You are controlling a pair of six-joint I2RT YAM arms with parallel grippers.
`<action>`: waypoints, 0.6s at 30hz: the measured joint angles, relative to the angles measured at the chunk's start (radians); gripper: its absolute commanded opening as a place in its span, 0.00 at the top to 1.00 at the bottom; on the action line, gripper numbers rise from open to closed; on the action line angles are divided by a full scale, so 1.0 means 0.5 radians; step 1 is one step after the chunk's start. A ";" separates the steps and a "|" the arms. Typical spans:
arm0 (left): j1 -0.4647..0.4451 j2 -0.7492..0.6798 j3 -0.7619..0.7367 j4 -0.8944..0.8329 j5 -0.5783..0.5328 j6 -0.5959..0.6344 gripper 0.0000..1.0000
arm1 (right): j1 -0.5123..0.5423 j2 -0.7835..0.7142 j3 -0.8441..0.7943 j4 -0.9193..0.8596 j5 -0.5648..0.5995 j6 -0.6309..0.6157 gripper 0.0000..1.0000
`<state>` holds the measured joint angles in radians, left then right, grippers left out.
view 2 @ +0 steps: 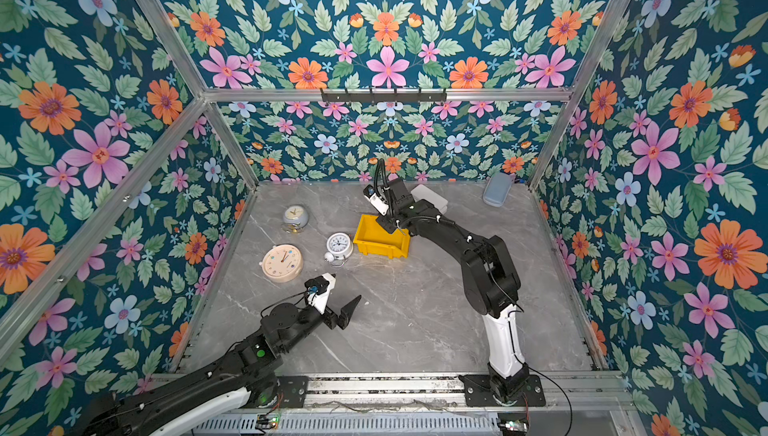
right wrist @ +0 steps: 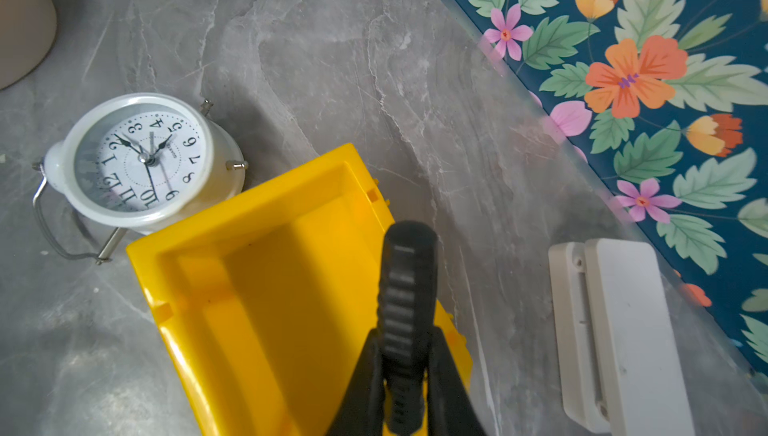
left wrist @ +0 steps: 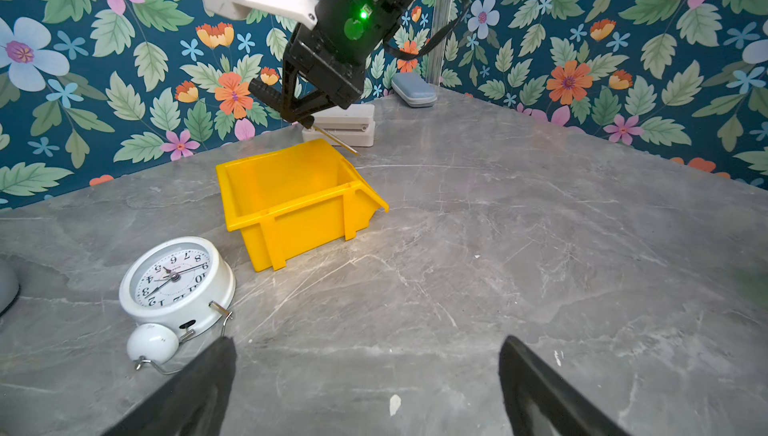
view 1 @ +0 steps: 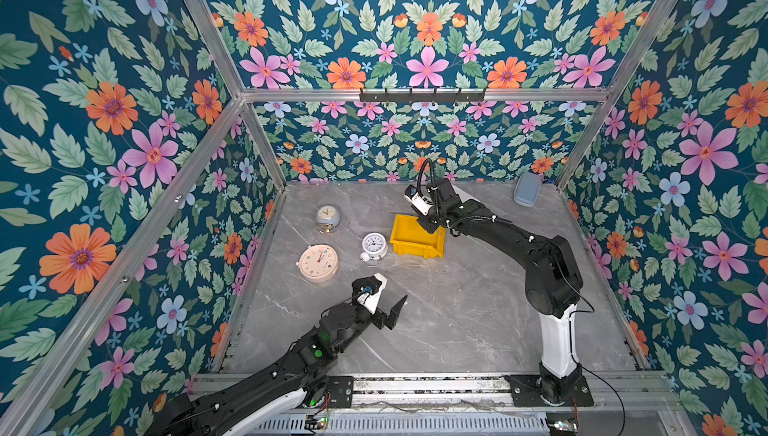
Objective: Put the screwdriver in the bin
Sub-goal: 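Carry the screwdriver with the right gripper over the yellow bin, then lower the screwdriver into the yellow bin and open the right gripper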
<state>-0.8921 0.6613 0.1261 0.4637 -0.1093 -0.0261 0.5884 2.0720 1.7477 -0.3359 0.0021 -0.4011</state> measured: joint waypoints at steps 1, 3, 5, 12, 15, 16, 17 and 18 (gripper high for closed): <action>0.000 -0.001 0.007 -0.008 -0.002 0.000 0.00 | 0.000 0.018 0.015 0.000 -0.010 0.010 1.00; 0.000 -0.004 0.019 -0.031 -0.008 0.007 0.00 | 0.000 0.055 0.034 0.014 -0.051 0.023 1.00; 0.000 -0.005 0.024 -0.043 -0.019 0.008 0.00 | 0.002 0.085 0.037 0.031 -0.079 0.048 1.00; 0.000 -0.048 0.026 -0.107 -0.117 0.000 0.00 | 0.002 0.156 0.017 0.052 -0.145 0.063 1.00; 0.000 -0.051 0.026 -0.123 -0.152 0.000 0.00 | 0.003 0.187 0.009 0.057 -0.155 0.064 0.99; 0.000 -0.049 0.026 -0.127 -0.154 0.000 0.00 | 0.003 0.197 0.007 0.059 -0.156 0.064 0.99; 0.000 -0.046 0.026 -0.132 -0.160 0.000 0.00 | 0.003 0.210 0.007 0.060 -0.156 0.064 0.98; 0.000 -0.040 0.026 -0.136 -0.166 0.000 0.00 | 0.003 0.220 0.007 0.060 -0.156 0.064 0.98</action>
<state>-0.8921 0.6415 0.1390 0.3958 -0.1921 -0.0261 0.5900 2.1818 1.7512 -0.3058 -0.0757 -0.3691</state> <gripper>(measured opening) 0.998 0.147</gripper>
